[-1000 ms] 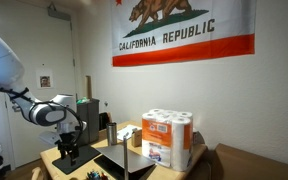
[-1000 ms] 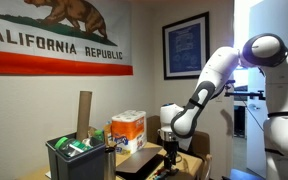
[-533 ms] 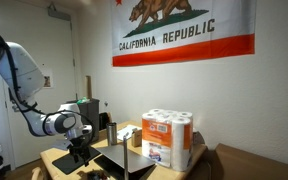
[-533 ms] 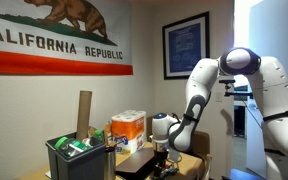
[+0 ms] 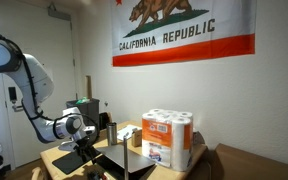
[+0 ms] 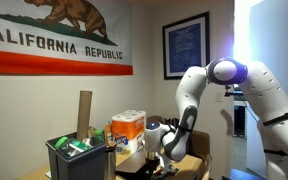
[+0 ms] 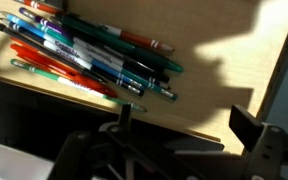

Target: Open the laptop

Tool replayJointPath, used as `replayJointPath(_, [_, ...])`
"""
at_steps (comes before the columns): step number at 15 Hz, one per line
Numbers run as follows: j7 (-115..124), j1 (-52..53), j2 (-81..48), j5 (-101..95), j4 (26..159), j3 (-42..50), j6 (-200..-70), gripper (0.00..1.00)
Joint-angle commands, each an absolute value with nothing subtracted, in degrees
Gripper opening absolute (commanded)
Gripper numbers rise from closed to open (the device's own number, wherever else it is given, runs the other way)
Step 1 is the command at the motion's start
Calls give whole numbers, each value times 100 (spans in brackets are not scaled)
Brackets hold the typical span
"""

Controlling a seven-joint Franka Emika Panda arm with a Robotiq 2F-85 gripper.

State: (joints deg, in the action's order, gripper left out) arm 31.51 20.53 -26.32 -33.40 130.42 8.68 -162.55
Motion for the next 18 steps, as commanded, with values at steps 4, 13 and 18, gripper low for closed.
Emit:
replayJointPath(4, [3934, 2635, -3043, -3895, 12566, 1551, -16491, 100])
replayJointPath(13, [4310, 3148, -3100, -4334, 12156, 2270, -16404, 100])
replayJointPath(18, [4519, 3435, -3118, -4428, 12055, 2522, -16369, 100])
